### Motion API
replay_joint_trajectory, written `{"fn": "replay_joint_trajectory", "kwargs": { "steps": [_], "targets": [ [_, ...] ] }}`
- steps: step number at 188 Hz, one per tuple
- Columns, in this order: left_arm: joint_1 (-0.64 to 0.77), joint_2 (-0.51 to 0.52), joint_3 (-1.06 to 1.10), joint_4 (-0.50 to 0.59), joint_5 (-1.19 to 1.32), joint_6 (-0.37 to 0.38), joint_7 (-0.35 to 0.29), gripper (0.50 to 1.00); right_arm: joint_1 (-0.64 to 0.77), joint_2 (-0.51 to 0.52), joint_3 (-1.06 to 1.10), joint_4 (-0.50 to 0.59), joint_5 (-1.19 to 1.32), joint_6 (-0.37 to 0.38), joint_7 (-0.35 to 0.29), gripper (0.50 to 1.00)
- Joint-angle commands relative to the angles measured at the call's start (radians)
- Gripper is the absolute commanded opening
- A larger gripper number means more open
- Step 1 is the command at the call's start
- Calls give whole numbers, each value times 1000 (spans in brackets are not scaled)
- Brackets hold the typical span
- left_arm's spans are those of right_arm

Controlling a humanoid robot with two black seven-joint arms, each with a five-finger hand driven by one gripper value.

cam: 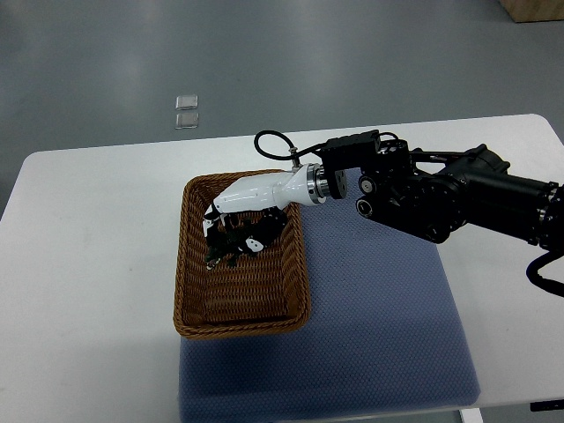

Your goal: Place crocodile in brown basket with right hand

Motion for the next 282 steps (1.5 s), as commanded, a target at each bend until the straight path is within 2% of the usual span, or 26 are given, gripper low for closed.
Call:
{"fn": "replay_joint_trajectory", "kwargs": {
  "steps": [1,2,5,8,20,36,68,92,107,123,137,171,200,250,282],
  "targets": [
    [0,0,0,0,0,0,0,1000,-10,15,4,-19,3,-4,-2,719],
    [0,0,0,0,0,0,0,1000,-10,18,4,-20,6,-4,-2,745],
    [0,0,0,0,0,0,0,1000,-12,22,4,-22,7,-4,-3,768],
    [0,0,0,0,0,0,0,1000,-13,25,4,-25,9,-4,-6,813],
    [0,0,0,0,0,0,0,1000,-15,23,10,-25,16,-2,-12,897],
    [0,0,0,0,0,0,0,1000,-22,15,14,-25,20,1,-12,926],
    [0,0,0,0,0,0,0,1000,-22,-18,37,-25,49,4,-8,926],
    [0,0,0,0,0,0,0,1000,-21,-54,114,-26,210,79,-20,924],
    [0,0,0,0,0,0,0,1000,-24,-96,157,-28,338,144,-72,924],
    [0,0,0,0,0,0,0,1000,-33,-143,201,-28,481,182,-130,924],
    [0,0,0,0,0,0,0,1000,-71,-176,224,-30,607,213,-157,926],
    [0,0,0,0,0,0,0,1000,-183,-264,255,-28,946,237,-201,926],
    [0,0,2,0,0,0,0,1000,-242,-314,255,-36,1170,242,-276,926],
    [0,0,3,0,0,0,0,1000,-295,-325,255,-148,1503,311,-402,926],
    [0,0,3,2,0,0,0,1000,-306,-324,255,-198,1581,318,-413,926]
  ]
}}
